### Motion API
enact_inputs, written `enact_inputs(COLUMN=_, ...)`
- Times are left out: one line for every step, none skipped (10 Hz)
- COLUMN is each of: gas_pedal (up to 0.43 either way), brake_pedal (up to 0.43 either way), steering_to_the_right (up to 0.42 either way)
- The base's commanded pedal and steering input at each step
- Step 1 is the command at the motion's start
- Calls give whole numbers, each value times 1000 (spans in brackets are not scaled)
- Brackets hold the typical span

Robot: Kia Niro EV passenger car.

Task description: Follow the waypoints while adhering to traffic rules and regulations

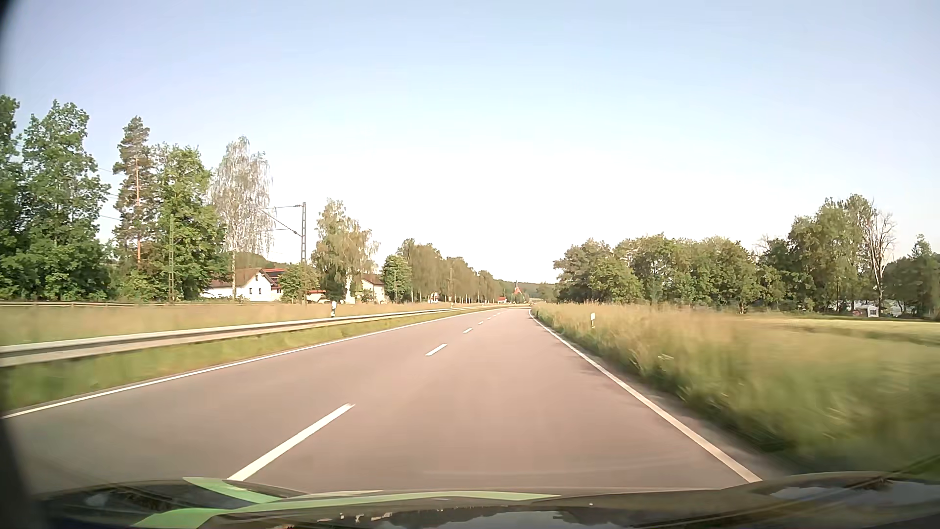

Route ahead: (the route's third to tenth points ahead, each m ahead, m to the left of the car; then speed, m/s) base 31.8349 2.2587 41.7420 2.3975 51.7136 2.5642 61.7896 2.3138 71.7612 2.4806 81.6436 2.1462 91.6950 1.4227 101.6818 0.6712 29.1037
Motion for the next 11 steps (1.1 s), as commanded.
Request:
enact_inputs(gas_pedal=118, brake_pedal=0, steering_to_the_right=1)
enact_inputs(gas_pedal=118, brake_pedal=0, steering_to_the_right=1)
enact_inputs(gas_pedal=118, brake_pedal=0, steering_to_the_right=1)
enact_inputs(gas_pedal=118, brake_pedal=0, steering_to_the_right=1)
enact_inputs(gas_pedal=118, brake_pedal=0, steering_to_the_right=1)
enact_inputs(gas_pedal=87, brake_pedal=0, steering_to_the_right=1)
enact_inputs(gas_pedal=20, brake_pedal=0, steering_to_the_right=1)
enact_inputs(gas_pedal=20, brake_pedal=0, steering_to_the_right=1)
enact_inputs(gas_pedal=20, brake_pedal=0, steering_to_the_right=1)
enact_inputs(gas_pedal=20, brake_pedal=0, steering_to_the_right=0)
enact_inputs(gas_pedal=20, brake_pedal=0, steering_to_the_right=0)
